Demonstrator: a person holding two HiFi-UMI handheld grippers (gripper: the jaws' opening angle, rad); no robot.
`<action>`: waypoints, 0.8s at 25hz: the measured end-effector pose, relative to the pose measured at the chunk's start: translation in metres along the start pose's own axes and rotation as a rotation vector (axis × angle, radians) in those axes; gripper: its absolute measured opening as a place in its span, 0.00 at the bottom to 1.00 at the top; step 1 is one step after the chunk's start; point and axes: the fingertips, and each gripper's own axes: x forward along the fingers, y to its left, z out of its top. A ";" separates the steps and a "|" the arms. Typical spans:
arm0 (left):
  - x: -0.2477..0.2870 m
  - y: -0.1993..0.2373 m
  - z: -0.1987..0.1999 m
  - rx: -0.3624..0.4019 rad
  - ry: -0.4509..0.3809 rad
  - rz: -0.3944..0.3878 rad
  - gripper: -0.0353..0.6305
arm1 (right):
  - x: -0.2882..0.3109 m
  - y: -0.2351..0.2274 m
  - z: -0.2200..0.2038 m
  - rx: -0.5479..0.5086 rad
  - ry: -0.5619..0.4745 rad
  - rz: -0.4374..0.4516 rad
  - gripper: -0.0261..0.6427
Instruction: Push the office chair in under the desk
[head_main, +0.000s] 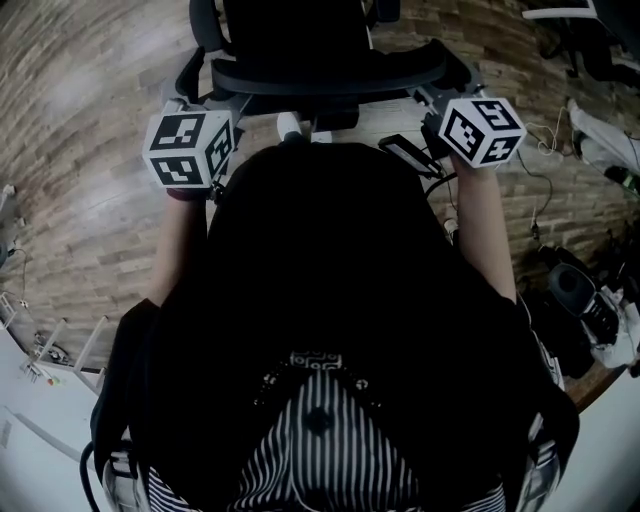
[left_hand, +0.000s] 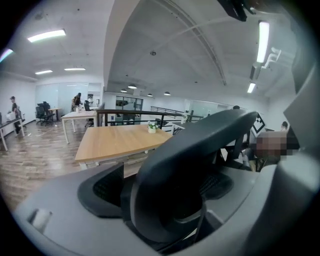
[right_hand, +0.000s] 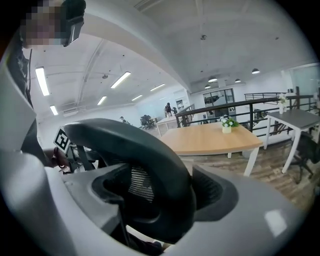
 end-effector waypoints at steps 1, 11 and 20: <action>0.003 0.000 0.001 0.010 0.003 -0.030 0.69 | 0.002 0.000 0.001 -0.007 0.005 0.008 0.59; 0.004 -0.015 0.017 0.043 -0.022 -0.051 0.59 | -0.007 -0.005 0.012 -0.017 0.017 -0.022 0.56; 0.022 0.007 0.028 0.058 -0.067 -0.042 0.59 | 0.017 -0.013 0.024 -0.013 0.023 -0.042 0.55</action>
